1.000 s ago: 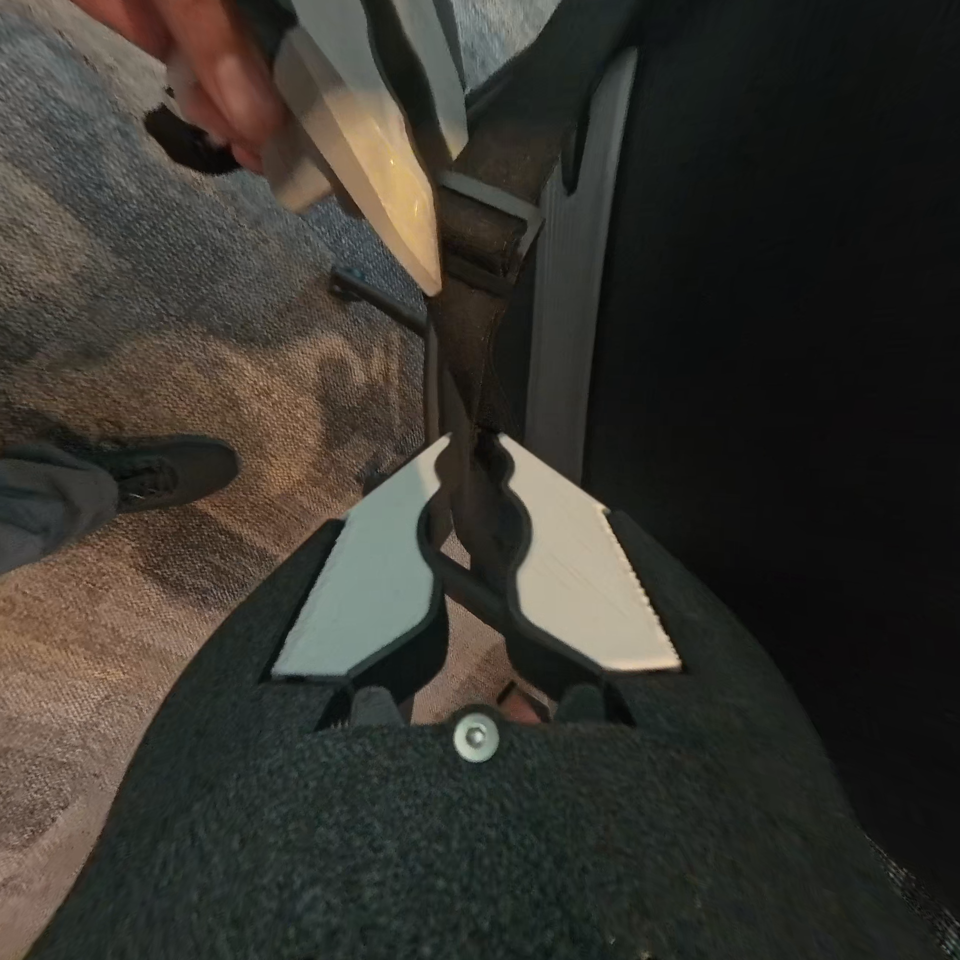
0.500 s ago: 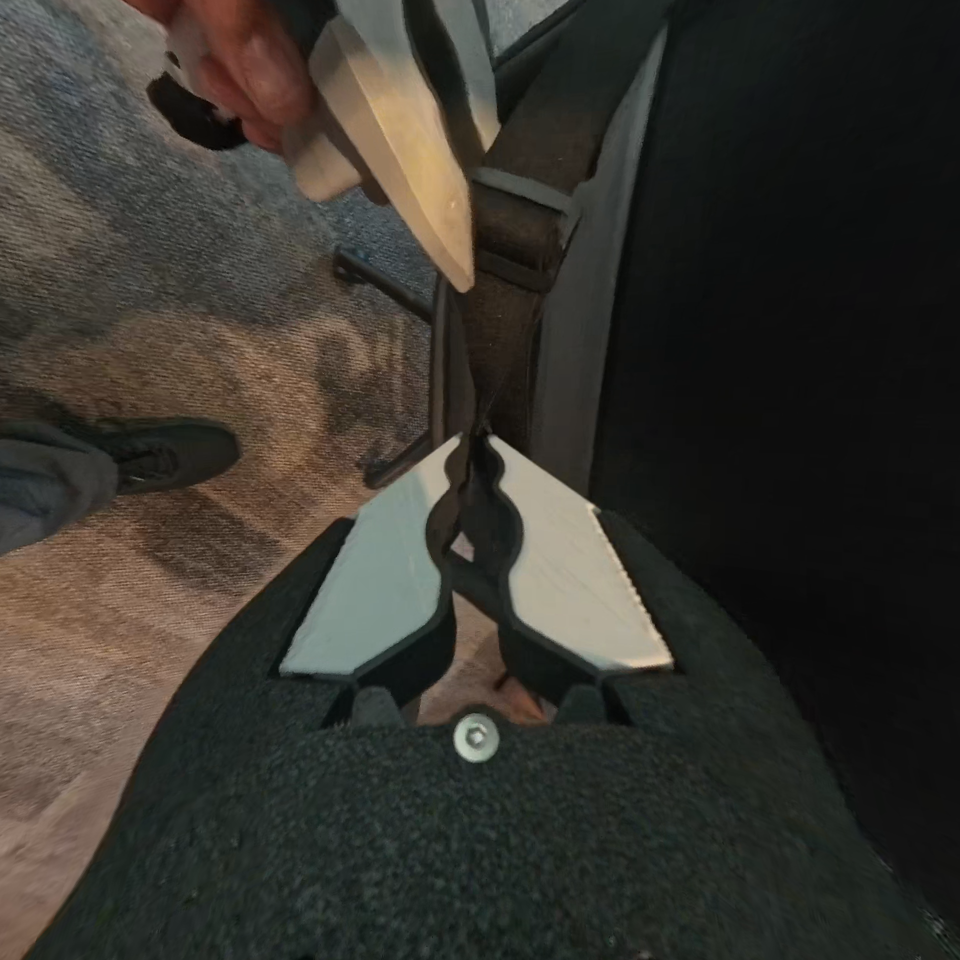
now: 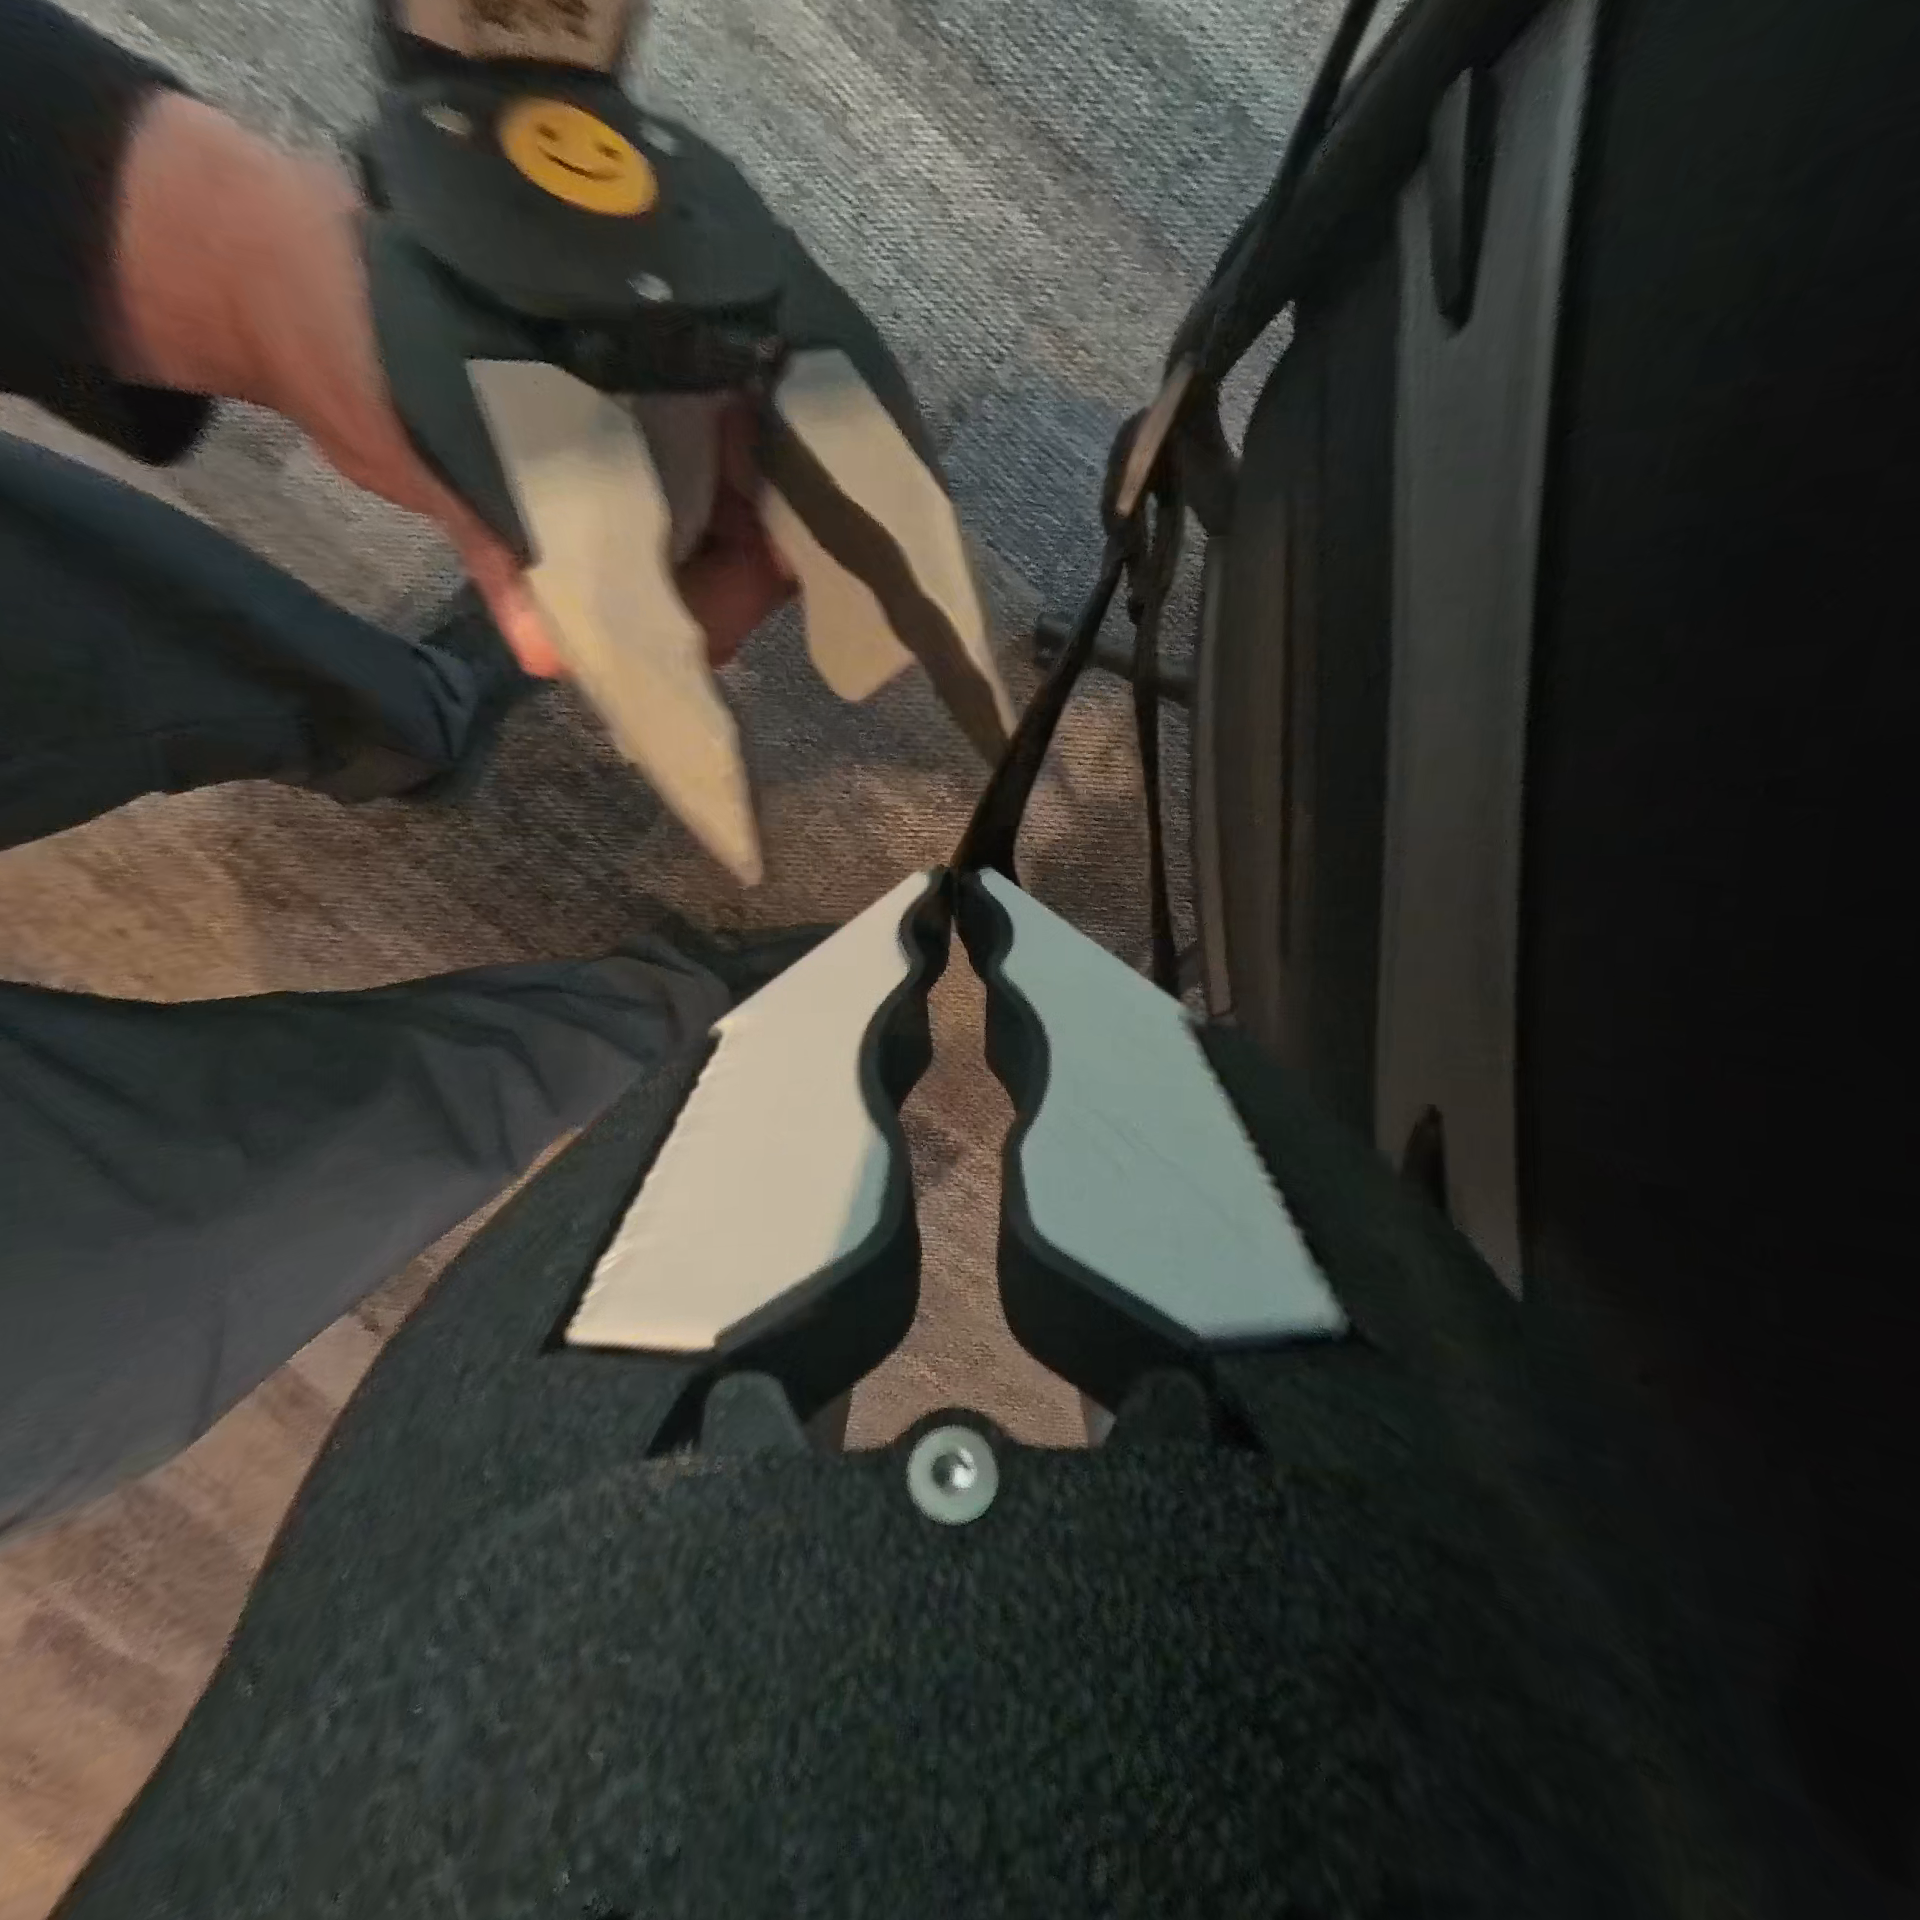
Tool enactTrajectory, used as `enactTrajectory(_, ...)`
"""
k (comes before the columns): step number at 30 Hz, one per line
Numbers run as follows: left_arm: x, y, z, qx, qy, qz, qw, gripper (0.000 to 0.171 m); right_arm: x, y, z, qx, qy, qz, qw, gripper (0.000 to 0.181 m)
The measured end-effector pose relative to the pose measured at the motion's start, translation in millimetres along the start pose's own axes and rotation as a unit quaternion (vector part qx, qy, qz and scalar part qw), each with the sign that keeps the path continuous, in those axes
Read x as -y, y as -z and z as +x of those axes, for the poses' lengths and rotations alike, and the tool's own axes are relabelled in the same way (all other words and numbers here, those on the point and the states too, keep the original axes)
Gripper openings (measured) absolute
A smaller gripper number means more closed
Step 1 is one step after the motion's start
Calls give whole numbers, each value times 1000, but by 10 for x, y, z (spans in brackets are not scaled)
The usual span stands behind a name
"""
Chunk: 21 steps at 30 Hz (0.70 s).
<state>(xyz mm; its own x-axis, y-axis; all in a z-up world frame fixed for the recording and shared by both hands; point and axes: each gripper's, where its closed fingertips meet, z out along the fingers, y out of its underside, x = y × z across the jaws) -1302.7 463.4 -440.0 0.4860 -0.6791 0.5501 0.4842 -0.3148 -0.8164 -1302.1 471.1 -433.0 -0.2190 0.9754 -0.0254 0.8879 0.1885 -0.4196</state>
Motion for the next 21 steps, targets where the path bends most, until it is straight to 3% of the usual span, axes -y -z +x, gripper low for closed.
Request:
enactTrajectory(2, -169, -47, -40, -18, 17, -44, 999, 56, -42, 56, -53, 13, -6, -1, 1000, 1)
enactTrajectory(3, -350, -53, -55, -14, -3, -108, 994, 52, -62, 77, -59, 15, -9, 0, 1000, 1)
enactTrajectory(4, -528, -28, -107, 13, -38, -170, 985, 45, -61, 97, -79, 20, -12, 4, 1000, 1)
enactTrajectory(5, -612, 2, -164, 52, -80, -194, 976, 39, -52, 110, -100, 26, -14, 6, 1000, 1)
enactTrajectory(7, -548, 36, -179, 118, -153, -139, 971, 58, -13, 124, -160, 40, -18, 11, 999, 1)
enactTrajectory(9, -565, 74, -215, 188, -174, -147, 955, 73, -15, 107, -164, 25, -11, 3, 1000, 1)
enactTrajectory(11, -602, 244, -496, 355, -106, -215, 904, 90, -66, 44, -175, -1, 7, -15, 1000, 1)
enactTrajectory(12, -619, 386, -556, 427, -65, -250, 866, 80, -87, 1, -193, -14, 19, -22, 999, 1)
enactTrajectory(13, -627, 533, -539, 478, -29, -284, 830, 54, -101, -41, -201, -32, 35, -27, 998, 1)
enactTrajectory(14, -625, 650, -468, 504, -2, -317, 804, 47, -115, -79, -186, -56, 53, -33, 996, 1)
enactTrajectory(15, -602, 718, -376, 506, 16, -341, 792, 47, -130, -115, -157, -81, 69, -38, 994, 1)
enactTrajectory(17, -442, 755, -222, 494, 35, -349, 795, 58, -131, -179, -84, -128, 89, -36, 987, 1)
enactTrajectory(20, -148, 625, -118, 451, 19, -342, 824, 79, -80, -225, -5, -187, 112, -18, 976, 1)
enactTrajectory(21, -79, 569, -117, 437, 7, -350, 829, 77, -86, -233, 16, -203, 112, -13, 973, 0)
